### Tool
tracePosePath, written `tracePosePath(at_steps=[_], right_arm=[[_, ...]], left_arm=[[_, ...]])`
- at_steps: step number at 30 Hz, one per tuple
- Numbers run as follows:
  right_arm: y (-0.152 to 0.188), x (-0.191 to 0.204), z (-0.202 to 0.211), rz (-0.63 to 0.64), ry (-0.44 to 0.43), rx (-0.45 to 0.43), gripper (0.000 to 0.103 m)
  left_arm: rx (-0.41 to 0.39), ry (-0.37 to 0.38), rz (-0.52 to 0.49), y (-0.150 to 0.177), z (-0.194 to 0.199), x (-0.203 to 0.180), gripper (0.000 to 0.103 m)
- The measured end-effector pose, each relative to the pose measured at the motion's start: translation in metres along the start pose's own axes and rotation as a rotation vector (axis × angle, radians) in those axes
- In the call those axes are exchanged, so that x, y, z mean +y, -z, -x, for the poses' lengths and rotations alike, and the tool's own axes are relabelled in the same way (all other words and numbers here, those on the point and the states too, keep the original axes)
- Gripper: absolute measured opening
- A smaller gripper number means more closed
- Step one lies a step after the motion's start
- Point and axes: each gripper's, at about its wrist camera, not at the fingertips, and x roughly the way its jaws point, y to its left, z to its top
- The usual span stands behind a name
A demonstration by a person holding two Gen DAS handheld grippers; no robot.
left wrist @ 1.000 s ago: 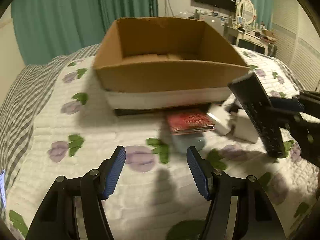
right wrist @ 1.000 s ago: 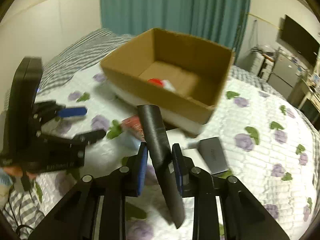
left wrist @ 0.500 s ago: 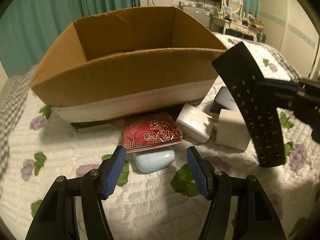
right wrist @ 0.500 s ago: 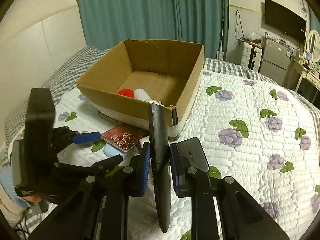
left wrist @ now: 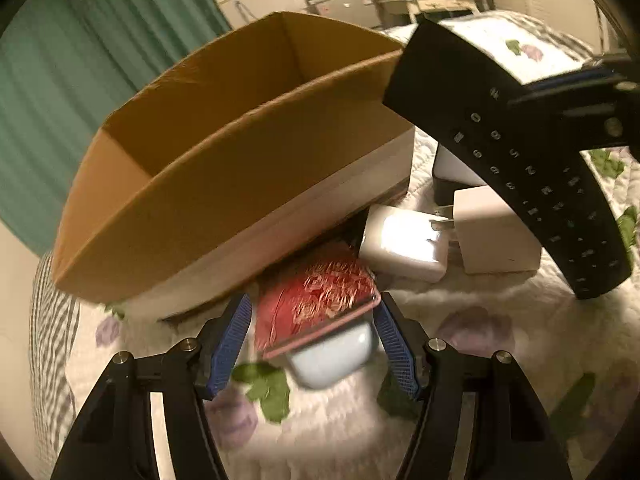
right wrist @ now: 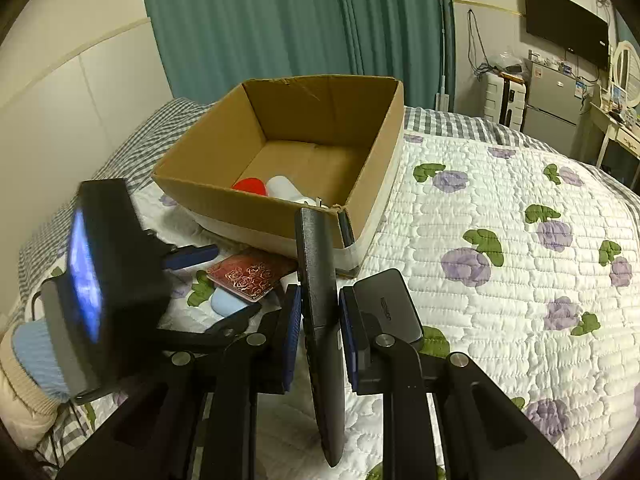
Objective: Organize rigid objects
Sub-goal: 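Grasp the red card with the left gripper while the right holds the remote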
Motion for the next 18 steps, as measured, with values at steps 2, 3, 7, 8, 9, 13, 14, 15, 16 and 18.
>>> tracePosePath(at_steps=[2, 3, 7, 8, 9, 13, 14, 15, 16, 18], right_arm=[[0.000, 0.001, 0.000, 0.001, 0.002, 0.001, 0.018], [0.000, 0.001, 0.000, 0.001, 0.003, 0.001, 0.018], [-0.001, 0.001, 0.006, -0.010, 0.005, -0.014, 0.018], [-0.001, 0.002, 0.009, -0.013, 0.007, -0.023, 0.018], [-0.002, 0.003, 0.012, -0.015, 0.010, -0.031, 0.018], [-0.010, 0.009, 0.029, -0.029, 0.006, -0.076, 0.018], [-0.013, 0.012, 0.033, -0.027, 0.010, -0.087, 0.018], [-0.016, 0.015, 0.037, -0.022, 0.013, -0.096, 0.018], [-0.020, 0.018, 0.042, -0.012, 0.020, -0.107, 0.018], [-0.027, 0.024, 0.051, 0.001, 0.029, -0.127, 0.018]], left_arm=[[0.011, 0.028, 0.000, -0.003, -0.005, 0.002, 0.053], [0.005, 0.041, 0.000, -0.003, -0.003, 0.002, 0.045], [-0.064, 0.033, -0.011, -0.001, 0.018, 0.002, 0.025], [-0.070, 0.037, 0.000, -0.001, 0.022, 0.005, 0.024], [-0.081, 0.052, 0.029, 0.001, 0.030, 0.010, 0.021], [-0.133, 0.087, 0.156, 0.005, 0.062, 0.034, 0.010], [-0.143, 0.101, 0.179, 0.005, 0.067, 0.039, 0.010], [-0.163, 0.110, 0.210, 0.005, 0.076, 0.047, 0.010], [-0.179, 0.104, 0.227, 0.003, 0.084, 0.053, 0.010], [-0.199, 0.103, 0.254, 0.001, 0.093, 0.066, 0.010]])
